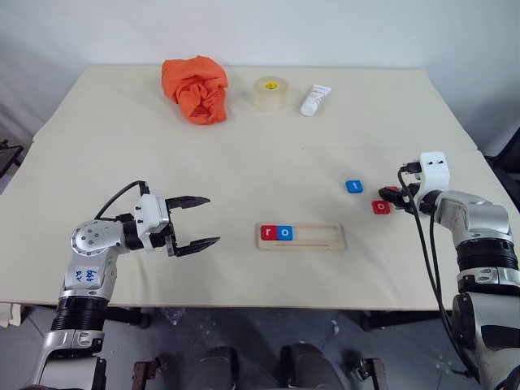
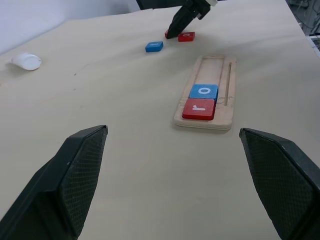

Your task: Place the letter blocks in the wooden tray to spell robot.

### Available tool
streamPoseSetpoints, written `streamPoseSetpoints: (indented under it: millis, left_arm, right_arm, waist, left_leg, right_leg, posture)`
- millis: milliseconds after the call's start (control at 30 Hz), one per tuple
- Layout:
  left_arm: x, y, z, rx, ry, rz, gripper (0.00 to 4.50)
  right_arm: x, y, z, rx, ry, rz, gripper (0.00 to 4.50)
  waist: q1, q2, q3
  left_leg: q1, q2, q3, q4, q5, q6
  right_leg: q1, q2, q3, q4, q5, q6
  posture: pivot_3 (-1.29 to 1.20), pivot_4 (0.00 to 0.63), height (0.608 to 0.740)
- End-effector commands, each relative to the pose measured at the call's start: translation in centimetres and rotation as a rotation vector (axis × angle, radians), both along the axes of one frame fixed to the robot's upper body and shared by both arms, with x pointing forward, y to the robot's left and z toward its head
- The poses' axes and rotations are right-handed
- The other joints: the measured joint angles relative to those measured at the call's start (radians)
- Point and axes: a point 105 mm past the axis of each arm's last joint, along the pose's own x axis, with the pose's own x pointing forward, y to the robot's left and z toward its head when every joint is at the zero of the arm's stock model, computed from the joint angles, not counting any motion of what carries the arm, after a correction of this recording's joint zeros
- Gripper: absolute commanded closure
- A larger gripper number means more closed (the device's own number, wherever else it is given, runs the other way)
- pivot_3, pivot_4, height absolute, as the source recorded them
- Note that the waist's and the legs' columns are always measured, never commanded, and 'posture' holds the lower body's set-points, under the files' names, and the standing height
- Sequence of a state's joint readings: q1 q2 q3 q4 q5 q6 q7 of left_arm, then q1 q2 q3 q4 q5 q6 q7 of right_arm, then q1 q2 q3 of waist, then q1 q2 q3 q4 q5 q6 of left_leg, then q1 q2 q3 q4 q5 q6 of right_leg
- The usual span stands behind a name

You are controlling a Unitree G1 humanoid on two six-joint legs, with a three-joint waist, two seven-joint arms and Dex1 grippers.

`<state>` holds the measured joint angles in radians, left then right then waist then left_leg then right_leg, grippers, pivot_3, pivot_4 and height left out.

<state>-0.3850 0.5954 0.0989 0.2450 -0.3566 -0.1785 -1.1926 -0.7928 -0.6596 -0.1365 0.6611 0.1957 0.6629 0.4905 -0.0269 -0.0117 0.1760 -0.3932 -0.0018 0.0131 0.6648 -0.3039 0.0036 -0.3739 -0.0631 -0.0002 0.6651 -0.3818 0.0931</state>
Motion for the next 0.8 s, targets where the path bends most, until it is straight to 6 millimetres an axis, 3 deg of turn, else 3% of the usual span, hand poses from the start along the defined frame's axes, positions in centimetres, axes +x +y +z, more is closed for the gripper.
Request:
streamPoseSetpoints:
  millis: [33, 100, 300, 433, 667, 800]
  left_arm:
    - [0.1, 0.2, 1.1, -0.01, -0.05, 0.003, 0.0]
    - [0.2, 0.1, 1.1, -0.007, -0.051, -0.004, 0.0]
    - [0.3, -0.1, 0.9, -0.003, -0.045, -0.044, 0.0]
    - [0.3, -0.4, 0.5, 0.008, -0.031, -0.085, 0.0]
    - [0.5, -0.5, 0.4, -0.006, -0.03, -0.105, 0.0]
    - [0.4, -0.5, 0.2, -0.007, -0.017, -0.111, 0.0]
  right_arm:
    - [-0.1, -0.7, 0.5, -0.007, -0.018, -0.019, 2.5]
    - [0.2, -0.6, 1.3, -0.011, -0.059, -0.009, 3.04]
    - [0.0, -0.5, 4.5, -0.017, -0.173, -0.017, 3.04]
    - [-2.9, 0.1, 5.7, -0.056, -0.24, 0.012, 3.04]
    - [-8.7, 3.5, 4.2, 0.02, -0.235, 0.05, 3.04]
    - [-11.9, 5.0, 2.0, 0.066, -0.188, 0.054, 3.04]
  waist:
    - [0.001, 0.0, 0.0]
    - [0.0, 0.0, 0.0]
    - [-0.002, 0.0, 0.0]
    - [0.002, 0.0, 0.0]
    - [0.003, 0.0, 0.0]
    - [0.001, 0.0, 0.0]
  left_leg:
    - [0.0, 0.0, 0.0, 0.0, 0.0, 0.0]
    - [0.0, 0.0, 0.0, 0.0, 0.0, 0.0]
    - [0.0, 0.0, 0.0, 0.0, 0.0, 0.0]
    - [-0.001, 0.0, 0.0, -0.001, 0.0, 0.0]
    - [-0.005, 0.0, -0.003, 0.0, 0.0, 0.0]
    - [-0.004, 0.0, -0.004, 0.0, 0.0, 0.0]
  right_leg:
    - [0.0, 0.0, 0.0, 0.0, 0.0, 0.0]
    - [0.0, 0.0, 0.0, 0.0, 0.0, 0.0]
    - [-0.001, 0.0, 0.0, 0.001, 0.0, 0.0]
    - [-0.001, 0.0, 0.0, 0.004, 0.0, 0.0]
    - [-0.002, 0.0, -0.002, 0.002, 0.0, 0.001]
    - [-0.002, 0.0, -0.002, 0.003, 0.0, 0.001]
  posture:
    - [0.0, 0.15, 0.74]
    - [0.0, 0.15, 0.74]
    - [0.0, 0.15, 0.74]
    - [0.0, 0.15, 0.74]
    - [0.0, 0.15, 0.74]
    - [0.0, 0.15, 0.74]
